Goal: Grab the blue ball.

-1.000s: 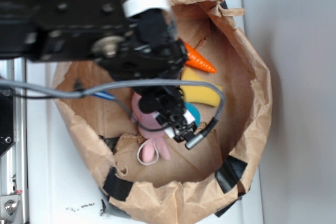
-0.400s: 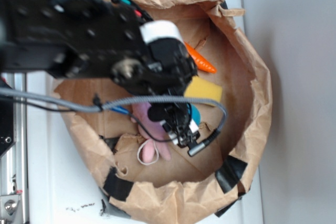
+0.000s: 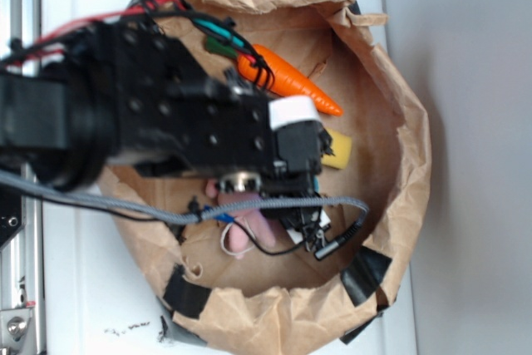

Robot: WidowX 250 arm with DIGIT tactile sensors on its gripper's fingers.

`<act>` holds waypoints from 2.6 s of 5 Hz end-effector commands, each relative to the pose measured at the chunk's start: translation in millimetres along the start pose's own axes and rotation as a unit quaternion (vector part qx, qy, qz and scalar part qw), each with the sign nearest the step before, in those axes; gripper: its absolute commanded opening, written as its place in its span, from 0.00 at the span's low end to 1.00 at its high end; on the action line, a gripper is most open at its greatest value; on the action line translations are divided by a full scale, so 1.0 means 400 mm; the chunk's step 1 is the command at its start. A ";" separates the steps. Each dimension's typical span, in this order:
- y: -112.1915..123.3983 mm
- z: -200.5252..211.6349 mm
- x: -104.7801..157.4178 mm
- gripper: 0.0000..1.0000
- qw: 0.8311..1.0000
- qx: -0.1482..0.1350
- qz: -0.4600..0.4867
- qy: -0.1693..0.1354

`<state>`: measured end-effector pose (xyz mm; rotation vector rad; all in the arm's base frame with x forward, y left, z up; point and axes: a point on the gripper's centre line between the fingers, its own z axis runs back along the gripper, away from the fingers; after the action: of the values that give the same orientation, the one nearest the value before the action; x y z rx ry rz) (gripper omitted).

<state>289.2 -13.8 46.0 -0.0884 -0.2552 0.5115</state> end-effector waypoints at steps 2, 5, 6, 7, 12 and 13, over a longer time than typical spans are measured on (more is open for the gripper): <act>-0.017 -0.031 -0.065 1.00 0.998 -0.008 -0.032 -0.051; 0.003 -0.027 -0.090 0.00 0.999 0.002 -0.005 -0.047; 0.000 -0.028 -0.085 0.00 0.999 0.000 -0.002 -0.045; -0.001 -0.019 -0.078 0.00 0.999 -0.006 0.002 -0.043; 0.050 0.274 0.061 0.00 0.994 -0.030 0.092 0.045; 0.061 0.300 0.078 0.00 0.993 -0.006 0.101 0.058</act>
<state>267.4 12.9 154.4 -0.1483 -0.0860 0.6815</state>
